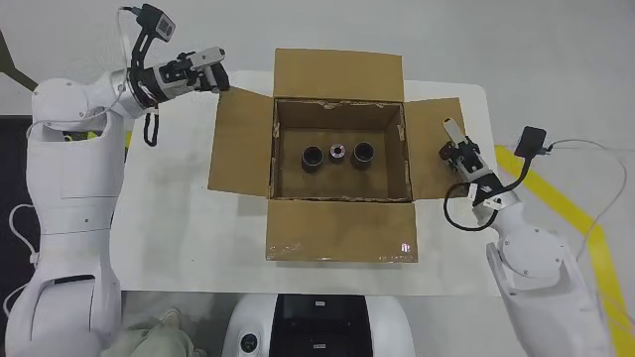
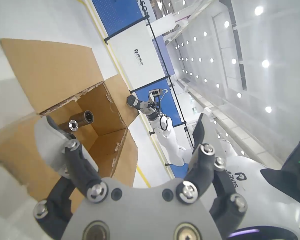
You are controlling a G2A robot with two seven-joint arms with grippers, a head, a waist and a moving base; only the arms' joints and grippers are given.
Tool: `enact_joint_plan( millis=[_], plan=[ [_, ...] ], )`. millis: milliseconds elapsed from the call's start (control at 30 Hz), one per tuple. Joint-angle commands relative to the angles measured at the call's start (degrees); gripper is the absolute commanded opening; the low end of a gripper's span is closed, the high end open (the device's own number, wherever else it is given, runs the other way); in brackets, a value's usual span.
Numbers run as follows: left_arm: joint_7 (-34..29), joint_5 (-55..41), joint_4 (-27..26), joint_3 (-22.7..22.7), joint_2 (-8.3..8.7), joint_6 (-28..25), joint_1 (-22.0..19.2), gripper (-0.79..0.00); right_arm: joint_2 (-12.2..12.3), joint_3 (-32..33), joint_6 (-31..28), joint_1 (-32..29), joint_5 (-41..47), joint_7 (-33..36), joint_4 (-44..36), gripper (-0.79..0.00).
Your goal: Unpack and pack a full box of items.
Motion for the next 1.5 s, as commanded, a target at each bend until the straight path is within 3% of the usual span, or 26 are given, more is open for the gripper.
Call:
enact_joint_plan(
  millis=[0, 333, 467, 933, 1467],
  plan=[
    [-0.3, -1.6, 2.3, -0.7, 0.24, 1.6, -1.1, 0.0, -0.1, -0.2, 0.0, 0.6, -0.8, -0.6, 0.6, 0.0],
    [-6.3, 1.2, 13.8, 1.7, 1.38, 4.4, -11.0, 0.0, -0.4, -0.8, 2.4, 2.5, -4.5, -1.3, 2.5, 0.0],
    [-5.4, 2.5, 16.2, 2.4, 1.67, 5.0, -13.6, 0.0, -0.5, -1.7, 3.4, 3.4, -4.4, -0.2, 4.1, 0.0],
    [-5.4, 2.5, 16.2, 2.4, 1.67, 5.0, -13.6, 0.0, -1.4, -7.3, 6.8, 7.5, -5.6, 3.5, 8.1, 0.0],
    [-5.4, 2.5, 16.2, 2.4, 1.67, 5.0, -13.6, 0.0, -2.3, -11.4, 6.3, 8.2, -4.3, 6.0, 9.0, 0.0]
  ],
)
